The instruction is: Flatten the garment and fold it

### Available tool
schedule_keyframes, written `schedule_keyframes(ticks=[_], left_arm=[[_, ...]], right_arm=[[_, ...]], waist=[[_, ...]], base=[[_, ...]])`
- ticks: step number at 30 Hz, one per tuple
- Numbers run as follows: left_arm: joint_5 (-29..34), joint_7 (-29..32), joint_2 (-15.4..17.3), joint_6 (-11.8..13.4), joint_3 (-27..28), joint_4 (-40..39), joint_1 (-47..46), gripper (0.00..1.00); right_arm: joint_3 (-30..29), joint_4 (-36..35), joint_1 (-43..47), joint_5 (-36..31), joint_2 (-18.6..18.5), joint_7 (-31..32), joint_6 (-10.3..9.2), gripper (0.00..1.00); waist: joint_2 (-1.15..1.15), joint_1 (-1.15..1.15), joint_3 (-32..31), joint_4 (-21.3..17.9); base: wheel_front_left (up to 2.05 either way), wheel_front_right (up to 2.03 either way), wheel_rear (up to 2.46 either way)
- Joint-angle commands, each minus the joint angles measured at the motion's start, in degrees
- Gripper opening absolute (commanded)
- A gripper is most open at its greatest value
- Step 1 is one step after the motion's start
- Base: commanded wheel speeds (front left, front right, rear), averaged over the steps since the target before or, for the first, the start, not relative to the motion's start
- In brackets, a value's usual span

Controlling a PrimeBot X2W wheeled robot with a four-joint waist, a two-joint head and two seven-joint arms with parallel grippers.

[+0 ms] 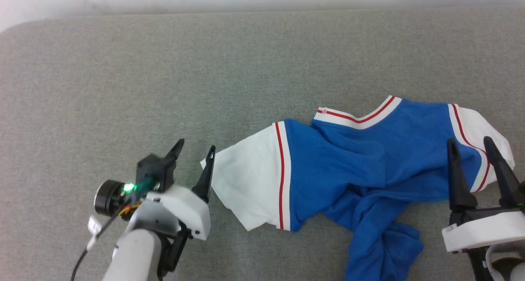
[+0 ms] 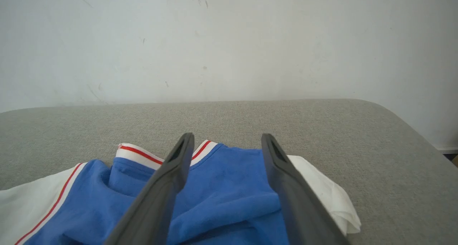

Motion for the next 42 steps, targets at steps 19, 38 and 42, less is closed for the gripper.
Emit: schedule_keyframes(ticks=[19, 38, 42], left_arm=[[-8.25, 29.7, 5.07, -3.48, -6.04, 0.41, -2.5, 0.0], [-14.07, 8.19, 1.38, 10.46, 13.11, -12.83, 5.96, 0.0], [-14.47, 7.38, 2.33, 11.4, 16.14, -16.27, 11.77, 0.0]], right_arm=[[0.97, 1.96, -1.94, 1.72, 0.19, 0.59, -0.05, 1.0], [-0.24, 1.88, -1.0, 1.03, 0.19, 2.1, -0.05, 1.0], [-1.78, 1.71, -0.09, 0.76, 0.19, 3.32, -0.05, 1.0]], waist=[[0.0, 0.0, 2.45, -2.21], [0.0, 0.0, -1.09, -0.77], [0.0, 0.0, -1.41, 0.23]], base=[[0.0, 0.0, 0.0], [0.0, 0.0, 0.0], [0.0, 0.0, 0.0]])
